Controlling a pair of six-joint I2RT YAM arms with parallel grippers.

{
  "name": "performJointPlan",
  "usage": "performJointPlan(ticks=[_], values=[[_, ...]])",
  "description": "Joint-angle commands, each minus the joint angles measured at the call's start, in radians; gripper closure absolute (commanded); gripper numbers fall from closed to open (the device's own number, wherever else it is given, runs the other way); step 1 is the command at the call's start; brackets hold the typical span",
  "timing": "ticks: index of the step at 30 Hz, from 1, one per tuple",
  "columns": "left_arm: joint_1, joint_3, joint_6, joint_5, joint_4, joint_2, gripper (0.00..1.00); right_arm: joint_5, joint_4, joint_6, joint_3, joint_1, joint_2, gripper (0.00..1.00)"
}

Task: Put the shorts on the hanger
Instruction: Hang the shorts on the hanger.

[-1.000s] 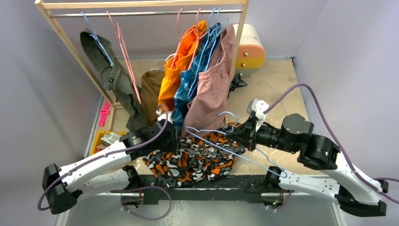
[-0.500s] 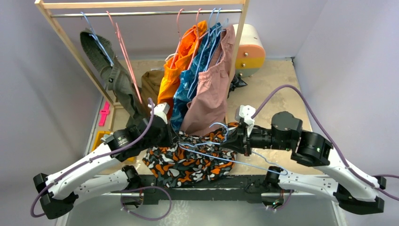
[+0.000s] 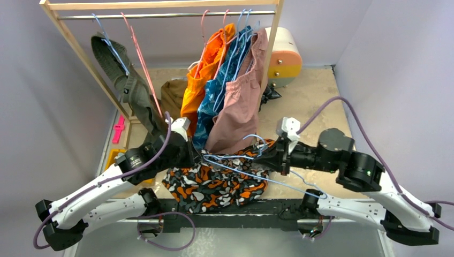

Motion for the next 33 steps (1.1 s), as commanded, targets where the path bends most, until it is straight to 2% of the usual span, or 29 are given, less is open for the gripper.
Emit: performJointPlan(ticks=[1,9,20,25,33], values=[[0.005,0.045,-0.006,-0.011,0.011,-0.01,1.0,0.012,0.062,-0.006,0.043,0.002,-0.029,1.0],[0.005,0.071,-0.007,-0.006,0.011,-0.001,1.0,-0.026,0.032,-0.02,-0.016,0.002,0.027,1.0],[0.005,0.098,0.008,0.04,0.02,-0.009,1.0,0.128,0.144,-0.035,-0.069,0.003,0.059,1.0],[0.005,0.113,0.007,0.104,0.08,-0.019,1.0,0.119,0.295,-0.051,-0.112,0.002,0.094,1.0],[0.005,0.174,-0.002,0.216,0.171,-0.042,1.0,0.161,0.657,-0.04,-0.266,0.002,0.127,1.0]])
